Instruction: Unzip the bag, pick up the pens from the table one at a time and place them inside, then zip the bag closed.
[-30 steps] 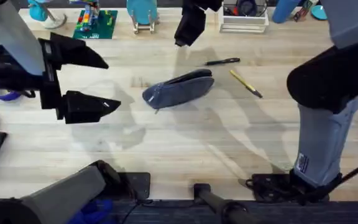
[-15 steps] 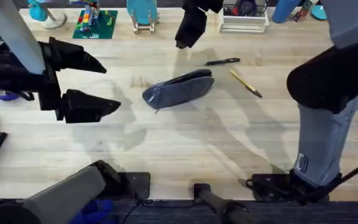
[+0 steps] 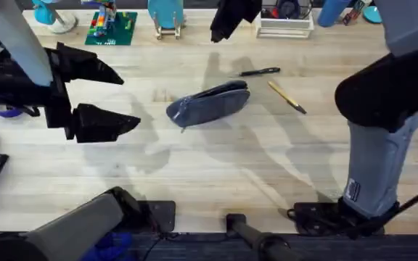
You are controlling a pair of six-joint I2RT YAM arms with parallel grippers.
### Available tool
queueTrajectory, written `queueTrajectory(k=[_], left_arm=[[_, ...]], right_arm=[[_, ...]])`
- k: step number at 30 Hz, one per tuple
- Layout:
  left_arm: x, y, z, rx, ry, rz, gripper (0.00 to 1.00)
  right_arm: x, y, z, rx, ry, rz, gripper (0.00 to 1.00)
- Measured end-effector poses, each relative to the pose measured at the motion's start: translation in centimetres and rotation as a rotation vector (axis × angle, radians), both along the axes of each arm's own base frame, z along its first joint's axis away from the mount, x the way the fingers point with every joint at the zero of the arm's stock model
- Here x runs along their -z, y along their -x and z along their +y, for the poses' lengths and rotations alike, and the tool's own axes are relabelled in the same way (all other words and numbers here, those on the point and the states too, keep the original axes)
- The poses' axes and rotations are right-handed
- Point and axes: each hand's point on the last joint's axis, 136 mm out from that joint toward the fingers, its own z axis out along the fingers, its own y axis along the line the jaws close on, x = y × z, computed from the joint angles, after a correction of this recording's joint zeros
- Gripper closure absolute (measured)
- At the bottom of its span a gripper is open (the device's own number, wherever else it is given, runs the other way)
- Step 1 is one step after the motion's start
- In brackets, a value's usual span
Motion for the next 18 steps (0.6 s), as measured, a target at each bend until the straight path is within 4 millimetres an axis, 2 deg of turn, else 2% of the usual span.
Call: queueTrajectory(k=[5,18], left_arm=[[0.02,-0.09,0.06,0.0,-0.004,-0.005,0.005],[0.03,-0.15,0.1,0.0,-0.006,-0.008,0.006]], right_arm=[[0.12,0.39,-0.23,-0.049,0.012,-0.006,0.971],[0.07,0.48,-0.12,-0.392,0.015,-0.169,0.971]])
